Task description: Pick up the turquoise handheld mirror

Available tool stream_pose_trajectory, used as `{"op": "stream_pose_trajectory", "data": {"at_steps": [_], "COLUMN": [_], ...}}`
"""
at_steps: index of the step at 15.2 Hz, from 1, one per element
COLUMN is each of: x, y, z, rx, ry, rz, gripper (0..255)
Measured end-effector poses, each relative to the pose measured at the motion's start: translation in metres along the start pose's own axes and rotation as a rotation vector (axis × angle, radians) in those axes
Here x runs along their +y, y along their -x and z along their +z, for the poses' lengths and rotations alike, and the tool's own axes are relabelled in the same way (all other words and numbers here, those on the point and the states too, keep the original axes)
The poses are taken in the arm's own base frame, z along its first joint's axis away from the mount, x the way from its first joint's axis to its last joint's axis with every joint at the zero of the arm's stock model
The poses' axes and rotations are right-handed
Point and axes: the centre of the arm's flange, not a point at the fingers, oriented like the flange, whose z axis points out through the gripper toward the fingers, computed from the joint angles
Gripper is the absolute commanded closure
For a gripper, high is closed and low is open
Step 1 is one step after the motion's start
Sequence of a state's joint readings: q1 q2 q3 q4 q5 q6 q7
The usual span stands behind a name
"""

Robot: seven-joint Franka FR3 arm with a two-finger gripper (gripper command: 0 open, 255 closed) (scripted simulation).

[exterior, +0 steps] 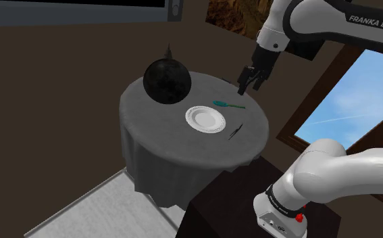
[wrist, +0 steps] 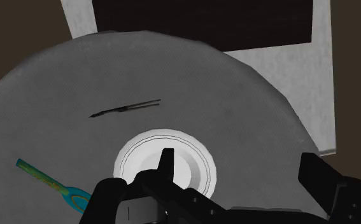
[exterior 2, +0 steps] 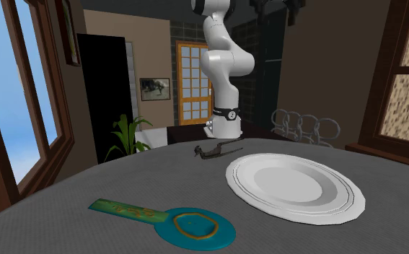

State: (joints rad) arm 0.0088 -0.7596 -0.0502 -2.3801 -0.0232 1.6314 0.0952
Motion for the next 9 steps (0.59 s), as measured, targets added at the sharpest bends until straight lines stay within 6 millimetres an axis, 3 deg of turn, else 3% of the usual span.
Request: {"op": "stream_pose_trajectory", "data": {"at_steps": [3, 9], "x": [0.012, 0.07], "y": [-0.007, -0.035], "z": [0.008, 0.051], "rx": [-0.001, -0.003], "ry": [-0.003, -0.016], "rz": [-0.015, -0.09], "gripper": [0, 0]}}
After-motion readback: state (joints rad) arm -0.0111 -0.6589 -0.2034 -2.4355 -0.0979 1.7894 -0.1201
